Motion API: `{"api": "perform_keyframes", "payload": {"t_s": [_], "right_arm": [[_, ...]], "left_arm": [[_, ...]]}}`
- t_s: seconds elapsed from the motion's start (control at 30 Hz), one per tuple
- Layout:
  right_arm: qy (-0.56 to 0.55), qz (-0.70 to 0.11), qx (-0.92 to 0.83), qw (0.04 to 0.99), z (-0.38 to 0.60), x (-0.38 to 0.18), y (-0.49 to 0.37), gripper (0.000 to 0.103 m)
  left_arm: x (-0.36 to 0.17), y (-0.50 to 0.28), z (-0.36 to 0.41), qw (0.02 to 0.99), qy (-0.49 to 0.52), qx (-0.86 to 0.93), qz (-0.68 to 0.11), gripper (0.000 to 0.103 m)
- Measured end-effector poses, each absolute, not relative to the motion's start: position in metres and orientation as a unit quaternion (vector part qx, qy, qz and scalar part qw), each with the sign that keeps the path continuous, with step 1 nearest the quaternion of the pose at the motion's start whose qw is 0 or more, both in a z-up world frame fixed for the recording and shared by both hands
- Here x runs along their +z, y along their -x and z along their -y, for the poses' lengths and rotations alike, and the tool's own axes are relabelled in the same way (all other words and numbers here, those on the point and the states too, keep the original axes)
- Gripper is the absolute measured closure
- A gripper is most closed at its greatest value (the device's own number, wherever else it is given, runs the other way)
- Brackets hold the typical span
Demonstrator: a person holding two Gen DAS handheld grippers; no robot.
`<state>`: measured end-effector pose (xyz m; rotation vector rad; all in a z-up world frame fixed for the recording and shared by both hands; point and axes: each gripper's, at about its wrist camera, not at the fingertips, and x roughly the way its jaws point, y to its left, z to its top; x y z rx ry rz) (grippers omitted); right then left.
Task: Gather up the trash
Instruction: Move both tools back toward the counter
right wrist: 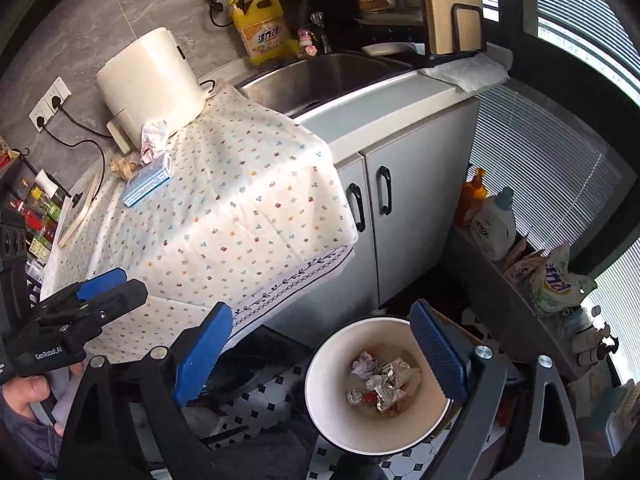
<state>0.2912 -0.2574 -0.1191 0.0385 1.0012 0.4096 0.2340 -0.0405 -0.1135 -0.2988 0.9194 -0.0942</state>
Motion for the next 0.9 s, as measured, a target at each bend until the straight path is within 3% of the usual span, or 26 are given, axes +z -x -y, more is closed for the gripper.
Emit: {"api": "perform_keyframes", "payload": {"t_s": [0.4, 0.9], "right_arm": [[0.011, -0.45, 0.225, 0.864, 0.163, -0.097, -0.312, 0.008], [0.024, -0.425, 0.25, 0.87, 0.05, -0.096, -0.333, 0.008]], "left_arm": [[-0.093, -0.235, -0.05, 0.903, 0.157, 0.01, -0.399, 0.006], [-0.096, -0.237, -0.159, 0.914, 0.166, 0.043, -0.367, 0.006]]}}
